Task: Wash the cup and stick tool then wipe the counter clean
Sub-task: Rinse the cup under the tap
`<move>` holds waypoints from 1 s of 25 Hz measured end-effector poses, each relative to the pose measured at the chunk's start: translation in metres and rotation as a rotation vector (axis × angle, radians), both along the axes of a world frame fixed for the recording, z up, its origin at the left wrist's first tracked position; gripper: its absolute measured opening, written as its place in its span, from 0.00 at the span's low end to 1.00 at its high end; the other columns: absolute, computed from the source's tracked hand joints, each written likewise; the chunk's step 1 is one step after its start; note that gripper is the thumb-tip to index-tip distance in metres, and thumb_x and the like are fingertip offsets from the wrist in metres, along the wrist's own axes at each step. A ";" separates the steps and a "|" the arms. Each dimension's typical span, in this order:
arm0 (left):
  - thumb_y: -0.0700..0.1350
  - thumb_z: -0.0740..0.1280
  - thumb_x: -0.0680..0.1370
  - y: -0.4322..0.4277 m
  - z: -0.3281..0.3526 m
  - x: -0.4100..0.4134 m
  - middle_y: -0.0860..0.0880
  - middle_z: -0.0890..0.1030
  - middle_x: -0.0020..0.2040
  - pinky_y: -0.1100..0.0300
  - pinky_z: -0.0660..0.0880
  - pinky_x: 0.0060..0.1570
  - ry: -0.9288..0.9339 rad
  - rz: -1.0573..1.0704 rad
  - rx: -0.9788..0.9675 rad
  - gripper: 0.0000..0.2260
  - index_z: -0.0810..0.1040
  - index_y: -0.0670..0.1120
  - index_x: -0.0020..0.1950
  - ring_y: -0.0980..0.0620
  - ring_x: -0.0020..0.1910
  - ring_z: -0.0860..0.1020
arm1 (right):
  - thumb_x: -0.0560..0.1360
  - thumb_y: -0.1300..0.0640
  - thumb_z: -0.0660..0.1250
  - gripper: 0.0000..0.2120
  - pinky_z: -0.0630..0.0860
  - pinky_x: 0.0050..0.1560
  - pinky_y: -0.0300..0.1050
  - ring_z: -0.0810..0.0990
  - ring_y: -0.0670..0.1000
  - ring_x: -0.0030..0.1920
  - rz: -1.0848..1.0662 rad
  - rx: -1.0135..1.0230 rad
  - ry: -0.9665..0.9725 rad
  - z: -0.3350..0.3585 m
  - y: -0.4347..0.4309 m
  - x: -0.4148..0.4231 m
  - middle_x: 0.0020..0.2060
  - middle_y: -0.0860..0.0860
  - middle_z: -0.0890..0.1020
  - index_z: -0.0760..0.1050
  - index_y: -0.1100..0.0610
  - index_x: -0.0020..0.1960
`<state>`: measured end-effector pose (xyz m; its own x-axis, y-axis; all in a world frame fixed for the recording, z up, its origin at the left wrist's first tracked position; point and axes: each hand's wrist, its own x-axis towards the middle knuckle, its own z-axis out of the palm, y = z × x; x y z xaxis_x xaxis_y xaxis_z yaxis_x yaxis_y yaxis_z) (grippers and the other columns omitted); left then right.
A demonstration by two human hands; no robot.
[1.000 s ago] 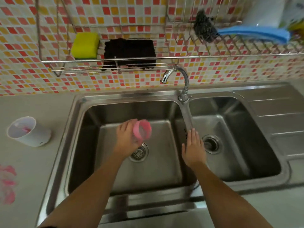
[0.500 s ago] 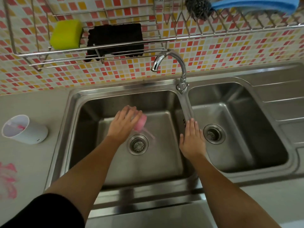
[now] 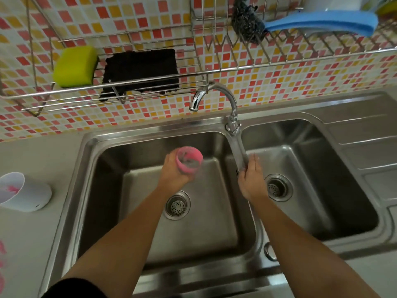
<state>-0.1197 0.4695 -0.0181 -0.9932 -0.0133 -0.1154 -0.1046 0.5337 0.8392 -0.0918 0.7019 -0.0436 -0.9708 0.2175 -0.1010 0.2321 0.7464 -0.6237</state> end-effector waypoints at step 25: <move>0.45 0.80 0.62 0.009 0.022 -0.020 0.53 0.78 0.57 0.57 0.74 0.58 -0.031 -0.049 0.201 0.38 0.64 0.55 0.65 0.54 0.56 0.77 | 0.79 0.50 0.54 0.35 0.44 0.76 0.51 0.39 0.55 0.76 0.349 0.438 -0.115 -0.010 -0.004 -0.030 0.76 0.58 0.41 0.38 0.62 0.76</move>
<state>-0.1398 0.4785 0.0037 -0.9881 0.0616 -0.1412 -0.1098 0.3612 0.9260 -0.1215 0.6976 -0.0539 -0.9807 -0.0693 -0.1826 -0.0271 0.9742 -0.2241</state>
